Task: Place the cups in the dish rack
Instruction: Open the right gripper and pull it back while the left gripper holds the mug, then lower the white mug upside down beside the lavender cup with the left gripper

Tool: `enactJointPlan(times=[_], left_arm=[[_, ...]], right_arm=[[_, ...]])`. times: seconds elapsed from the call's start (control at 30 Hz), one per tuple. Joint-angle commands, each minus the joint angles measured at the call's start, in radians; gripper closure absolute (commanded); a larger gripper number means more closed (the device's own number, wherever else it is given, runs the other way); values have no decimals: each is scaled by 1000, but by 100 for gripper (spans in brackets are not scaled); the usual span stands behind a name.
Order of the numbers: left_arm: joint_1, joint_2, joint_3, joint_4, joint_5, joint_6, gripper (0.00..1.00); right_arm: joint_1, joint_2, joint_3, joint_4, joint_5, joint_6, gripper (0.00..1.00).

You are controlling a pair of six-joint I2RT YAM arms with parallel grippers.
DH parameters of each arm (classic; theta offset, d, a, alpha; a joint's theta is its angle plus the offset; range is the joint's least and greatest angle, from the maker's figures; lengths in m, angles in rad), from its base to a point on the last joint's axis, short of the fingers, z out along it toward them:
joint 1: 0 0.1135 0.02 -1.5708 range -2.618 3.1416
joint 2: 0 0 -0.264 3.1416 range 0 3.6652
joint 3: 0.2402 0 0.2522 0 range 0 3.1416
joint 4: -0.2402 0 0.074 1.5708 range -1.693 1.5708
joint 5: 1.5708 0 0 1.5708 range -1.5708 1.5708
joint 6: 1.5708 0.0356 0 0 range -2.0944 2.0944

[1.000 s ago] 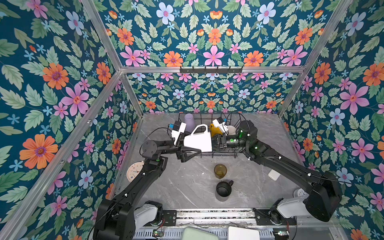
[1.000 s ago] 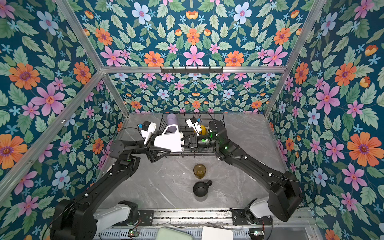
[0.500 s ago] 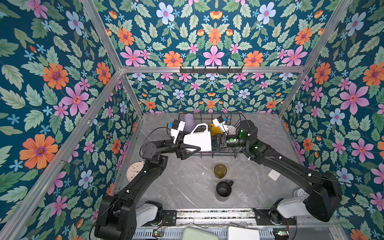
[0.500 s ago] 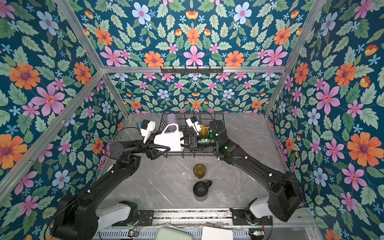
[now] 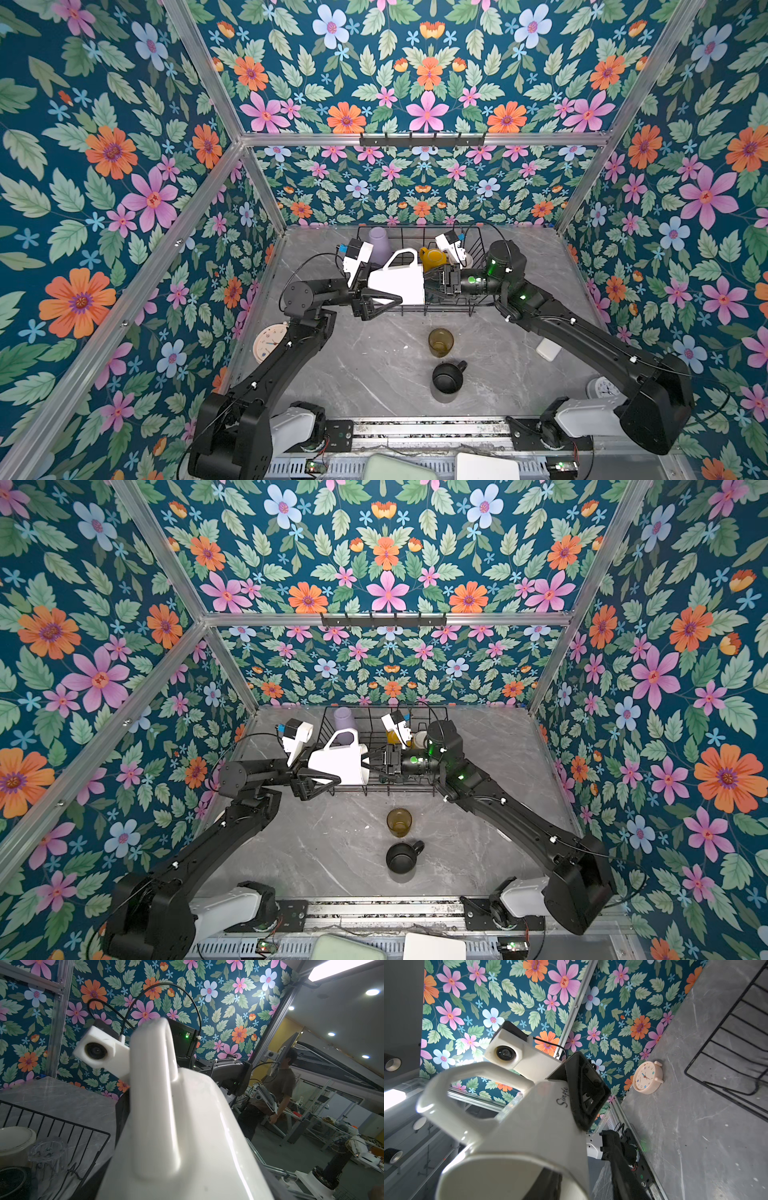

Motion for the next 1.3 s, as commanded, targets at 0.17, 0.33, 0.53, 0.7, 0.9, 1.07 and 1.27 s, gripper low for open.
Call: enactJointPlan(times=[0.17,0.33,0.53,0.7,0.9,1.07,1.27], left_arm=[[5,-84,110,-609,-142,483,100],[5,-86,234,-1015,-319,710,100],[5,-15,386,-1274,-493,802,100],[0,61,504,-1436,-605,825,100],[-27,160,637,-1588,-756,837,100],[-86,276,770,-1711,-898,870,100],[-170,458,983,-1922,-1153,918,100]], right_arm=[[-85,-185,-100,-243,173,-126,27],[-89,-348,-138,-482,435,-259,10],[-89,-500,-212,-567,605,-293,1],[-90,-550,-251,-581,622,-294,1],[-89,-552,-258,-608,625,-298,1],[-89,-555,-261,-635,628,-299,1],[-89,-579,-278,-665,632,-298,1]])
